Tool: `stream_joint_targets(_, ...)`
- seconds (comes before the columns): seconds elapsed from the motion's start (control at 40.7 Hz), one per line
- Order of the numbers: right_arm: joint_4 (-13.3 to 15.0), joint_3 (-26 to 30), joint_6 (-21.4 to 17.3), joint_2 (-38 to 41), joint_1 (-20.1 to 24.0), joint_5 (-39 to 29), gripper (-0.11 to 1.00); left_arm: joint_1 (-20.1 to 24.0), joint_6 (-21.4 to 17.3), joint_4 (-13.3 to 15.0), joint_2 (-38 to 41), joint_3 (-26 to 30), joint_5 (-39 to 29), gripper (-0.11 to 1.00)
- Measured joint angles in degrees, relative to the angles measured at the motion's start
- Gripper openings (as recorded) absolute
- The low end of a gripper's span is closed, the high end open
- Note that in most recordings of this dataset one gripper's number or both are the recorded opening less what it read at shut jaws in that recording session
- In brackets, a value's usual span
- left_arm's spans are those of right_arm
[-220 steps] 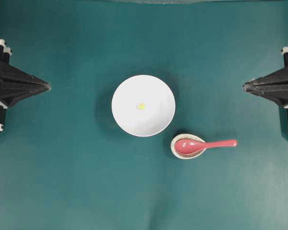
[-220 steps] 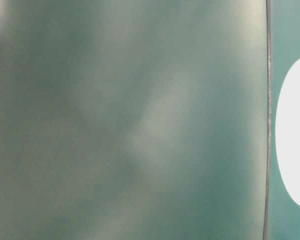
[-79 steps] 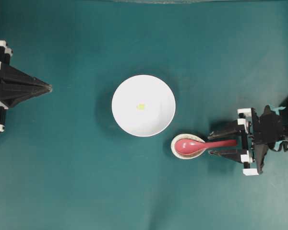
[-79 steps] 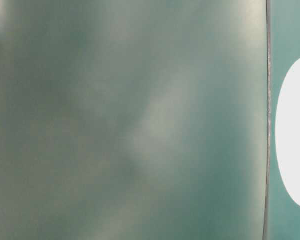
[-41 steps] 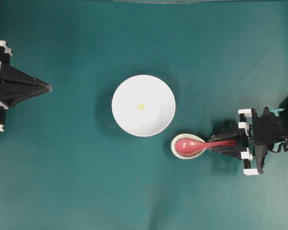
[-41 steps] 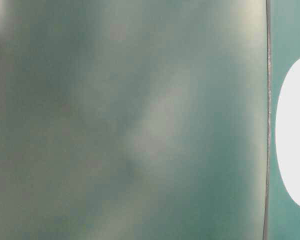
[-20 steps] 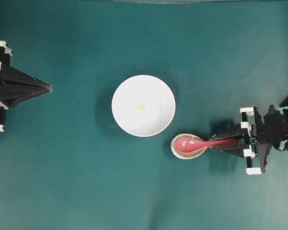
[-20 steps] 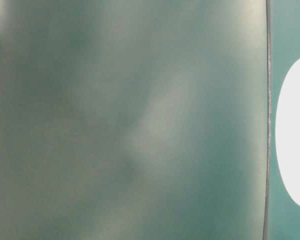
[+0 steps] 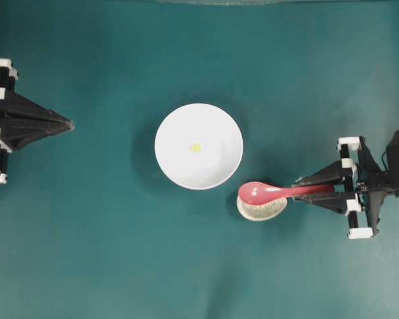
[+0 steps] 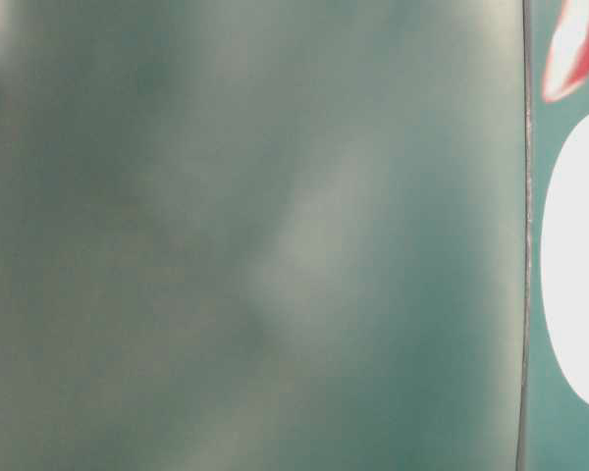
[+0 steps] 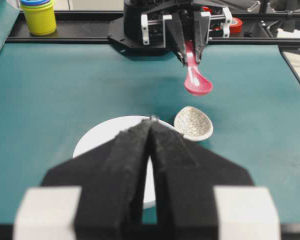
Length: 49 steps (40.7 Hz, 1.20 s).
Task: Scoop the yellow hexagonal prism block from the bowl with a spoon using the right arm.
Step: 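Close the right gripper on the spoon handle and lift it, then carry the spoon left over the white bowl and lower it inside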
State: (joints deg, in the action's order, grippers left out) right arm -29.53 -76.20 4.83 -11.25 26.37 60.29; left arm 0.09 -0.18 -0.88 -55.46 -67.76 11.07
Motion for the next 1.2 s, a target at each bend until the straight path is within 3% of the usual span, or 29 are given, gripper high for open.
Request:
stream_joint_targets(0.221,-0.09,3.78,6.24,-10.63,-4.75,-16.17,0.23,0.00,0.62,0.00,0.00,0.00,0.09,-0.01)
stream_joint_targets(0.516,0.00,12.92,12.66,-18.46,-17.05,-42.36,0.24,0.00,0.79,0.00,-0.09,-0.09,0.53,-0.01)
stream_joint_targets(0.836,1.23,20.39,13.01,-15.38,-29.00,-59.77,0.23,0.00,0.00,0.00,0.00,0.00,0.44,-0.01)
stream_joint_targets(1.204,3.96,30.76,12.74,-9.49,-33.05,-75.94,0.23,0.00,-0.09,0.00,0.09,0.00,0.26,-0.01)
